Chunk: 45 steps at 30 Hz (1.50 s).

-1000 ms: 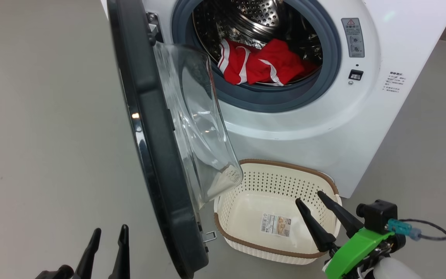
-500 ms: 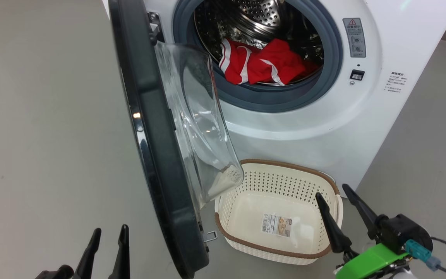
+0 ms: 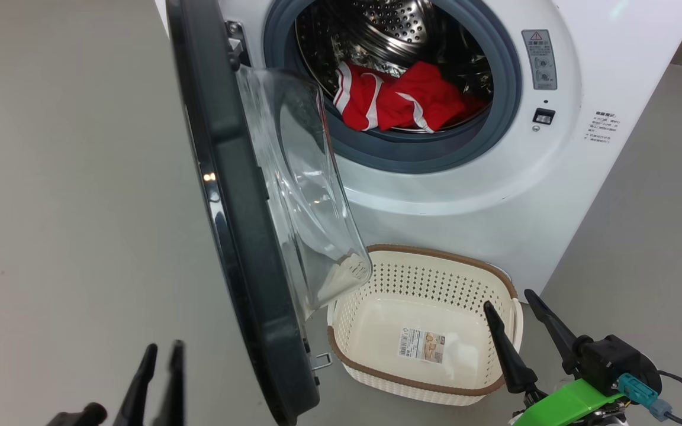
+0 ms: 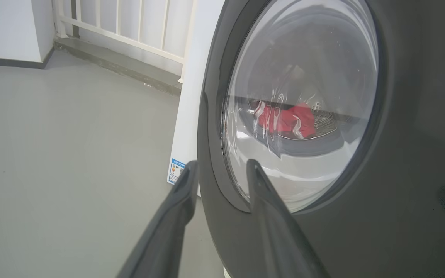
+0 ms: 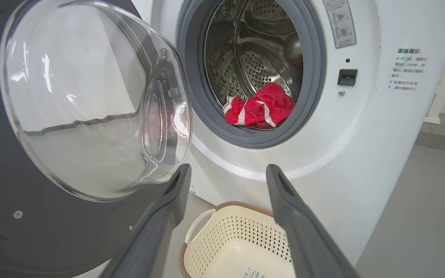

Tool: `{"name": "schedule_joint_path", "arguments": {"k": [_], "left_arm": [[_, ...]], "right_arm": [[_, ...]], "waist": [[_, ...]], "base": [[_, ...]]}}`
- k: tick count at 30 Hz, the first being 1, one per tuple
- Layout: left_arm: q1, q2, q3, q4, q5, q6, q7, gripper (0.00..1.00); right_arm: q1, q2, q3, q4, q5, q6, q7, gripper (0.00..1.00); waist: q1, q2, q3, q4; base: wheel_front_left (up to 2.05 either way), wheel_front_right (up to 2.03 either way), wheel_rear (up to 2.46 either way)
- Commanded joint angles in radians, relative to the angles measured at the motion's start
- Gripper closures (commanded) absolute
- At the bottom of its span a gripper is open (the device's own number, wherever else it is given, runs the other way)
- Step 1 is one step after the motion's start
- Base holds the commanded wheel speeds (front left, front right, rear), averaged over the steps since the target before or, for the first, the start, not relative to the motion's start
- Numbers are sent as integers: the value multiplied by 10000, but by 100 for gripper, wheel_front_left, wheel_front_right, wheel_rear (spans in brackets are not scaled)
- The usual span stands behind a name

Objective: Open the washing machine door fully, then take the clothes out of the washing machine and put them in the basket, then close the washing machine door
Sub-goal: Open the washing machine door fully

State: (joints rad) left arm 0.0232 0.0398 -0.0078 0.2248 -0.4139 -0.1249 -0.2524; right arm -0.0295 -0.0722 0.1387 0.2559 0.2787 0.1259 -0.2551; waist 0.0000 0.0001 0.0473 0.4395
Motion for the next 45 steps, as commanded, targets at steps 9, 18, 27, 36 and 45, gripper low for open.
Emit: {"name": "schedule_joint_path", "arguments": {"k": [9, 18, 27, 36, 45], "left_arm": [[-567, 104, 1305, -2580, -262, 83, -94, 100], [-426, 104, 223, -5686, -406, 125, -94, 100], [376, 104, -3226, -5020, -83, -44, -94, 100], [192, 104, -3976, -2610, -746, -55, -94, 100], [-185, 104, -3006, -1448, -1699, 11, -94, 100]], "right_arm": [[-87, 37, 63, -256, -143, 48, -66, 0], [-91, 62, 46, -328, -154, 48, -66, 0], [-125, 98, 132, -363, -90, 48, -66, 0], [-162, 128, 170, -378, -69, 48, -66, 0], [-143, 143, 184, -418, -51, 48, -66, 0]], "waist": [[0, -1, -23, 37], [0, -1, -59, 13], [0, -1, -90, -31], [0, -1, -58, -76], [0, -1, -86, -101]], "base": [[0, 0, 0], [0, 0, 0], [0, 0, 0], [0, 0, 0], [0, 0, 0]]}}
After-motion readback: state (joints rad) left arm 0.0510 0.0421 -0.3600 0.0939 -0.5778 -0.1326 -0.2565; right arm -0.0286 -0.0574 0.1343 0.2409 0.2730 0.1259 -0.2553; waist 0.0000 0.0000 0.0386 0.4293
